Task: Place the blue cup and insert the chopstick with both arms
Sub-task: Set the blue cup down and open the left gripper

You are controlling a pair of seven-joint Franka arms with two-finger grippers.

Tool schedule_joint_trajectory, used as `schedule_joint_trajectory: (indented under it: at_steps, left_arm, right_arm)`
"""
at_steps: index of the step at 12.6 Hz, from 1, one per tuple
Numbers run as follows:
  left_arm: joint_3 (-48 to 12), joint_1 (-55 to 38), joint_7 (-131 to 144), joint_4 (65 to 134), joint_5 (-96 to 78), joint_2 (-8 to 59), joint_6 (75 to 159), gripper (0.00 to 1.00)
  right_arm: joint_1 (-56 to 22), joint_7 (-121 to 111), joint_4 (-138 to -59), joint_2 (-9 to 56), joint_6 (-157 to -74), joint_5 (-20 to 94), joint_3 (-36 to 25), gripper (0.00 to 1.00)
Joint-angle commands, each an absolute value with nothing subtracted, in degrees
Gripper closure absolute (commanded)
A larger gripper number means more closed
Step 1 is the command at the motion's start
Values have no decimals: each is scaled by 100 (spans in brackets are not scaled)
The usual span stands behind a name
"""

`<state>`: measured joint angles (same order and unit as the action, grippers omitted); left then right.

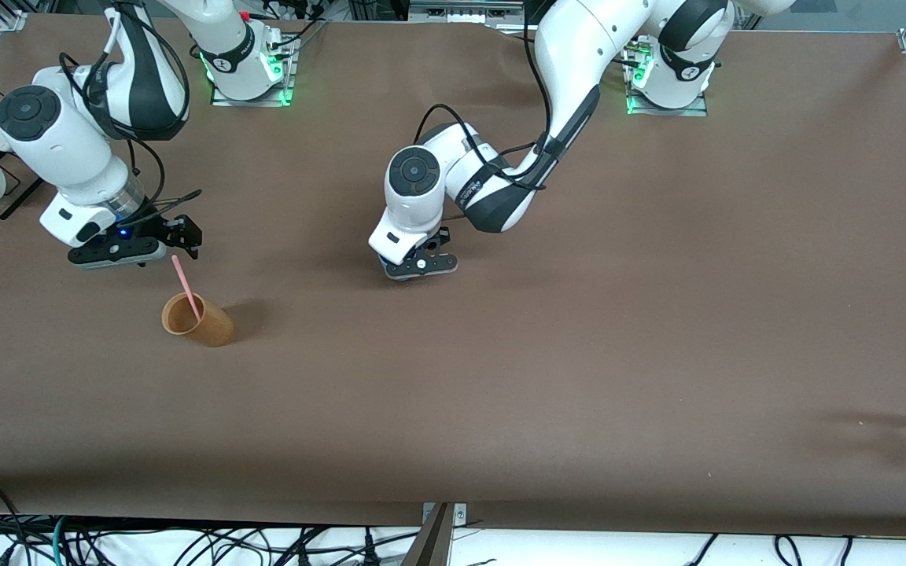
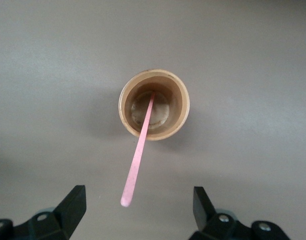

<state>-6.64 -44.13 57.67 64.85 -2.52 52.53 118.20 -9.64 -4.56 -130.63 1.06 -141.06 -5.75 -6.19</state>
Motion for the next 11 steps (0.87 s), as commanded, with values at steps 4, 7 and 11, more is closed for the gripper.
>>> schedule_joint_trajectory:
  at_steps: [4, 7, 11]
  left_arm:
    - [-624, -4360, 5774, 6205, -343, 5239, 11646, 0]
    - [-633, -4193, 5748, 6196, -325, 5028, 11243, 0]
    - [-632, -3702, 5722, 6126, -325, 4598, 10881, 0]
  right_arm:
    - [-940, -527, -13175, 105, -14265, -580, -598, 45]
    - [-940, -527, -13175, 105, -14256, -554, -598, 60]
    - [-940, -484, -13157, 105, -14256, -545, -589, 73]
